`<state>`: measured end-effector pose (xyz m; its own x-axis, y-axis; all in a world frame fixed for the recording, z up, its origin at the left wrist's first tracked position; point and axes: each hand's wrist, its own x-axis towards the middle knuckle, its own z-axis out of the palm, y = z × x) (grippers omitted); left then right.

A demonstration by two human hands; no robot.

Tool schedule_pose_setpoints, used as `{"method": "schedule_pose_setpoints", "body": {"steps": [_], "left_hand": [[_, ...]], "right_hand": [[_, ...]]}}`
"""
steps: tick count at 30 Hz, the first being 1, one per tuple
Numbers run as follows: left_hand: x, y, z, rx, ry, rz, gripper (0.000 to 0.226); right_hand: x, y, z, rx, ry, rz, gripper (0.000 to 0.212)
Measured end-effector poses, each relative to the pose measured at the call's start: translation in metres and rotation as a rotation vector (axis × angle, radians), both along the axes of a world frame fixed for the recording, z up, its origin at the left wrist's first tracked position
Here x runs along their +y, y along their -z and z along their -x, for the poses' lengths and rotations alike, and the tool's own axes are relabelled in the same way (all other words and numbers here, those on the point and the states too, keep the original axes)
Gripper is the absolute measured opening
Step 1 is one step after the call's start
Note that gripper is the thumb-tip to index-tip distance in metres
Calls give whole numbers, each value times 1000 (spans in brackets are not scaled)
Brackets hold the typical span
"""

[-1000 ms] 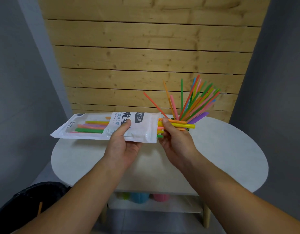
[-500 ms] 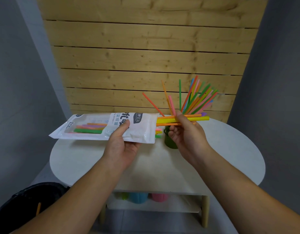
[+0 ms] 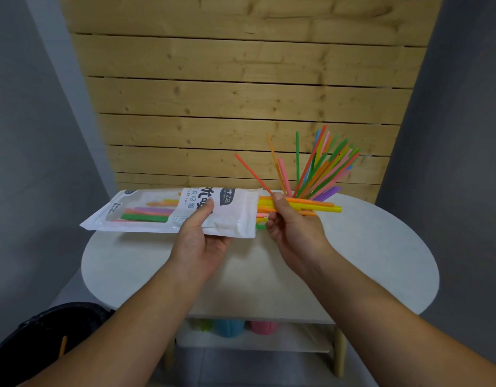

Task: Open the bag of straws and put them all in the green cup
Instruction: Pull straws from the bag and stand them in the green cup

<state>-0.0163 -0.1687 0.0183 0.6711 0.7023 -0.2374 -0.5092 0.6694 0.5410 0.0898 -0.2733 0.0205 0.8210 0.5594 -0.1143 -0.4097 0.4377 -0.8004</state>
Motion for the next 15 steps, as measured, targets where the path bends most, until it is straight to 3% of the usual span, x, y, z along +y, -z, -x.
{"method": "schedule_pose_setpoints", "body": {"steps": [5,15], "left_hand": [[4,1,1,8,-7,12,28],[19,7,6,19,-102,48,36]], "right_hand": [[-12,-5,-6,-165,64,123,17],[-50,-23,-28,-264,180,160,16]]}}
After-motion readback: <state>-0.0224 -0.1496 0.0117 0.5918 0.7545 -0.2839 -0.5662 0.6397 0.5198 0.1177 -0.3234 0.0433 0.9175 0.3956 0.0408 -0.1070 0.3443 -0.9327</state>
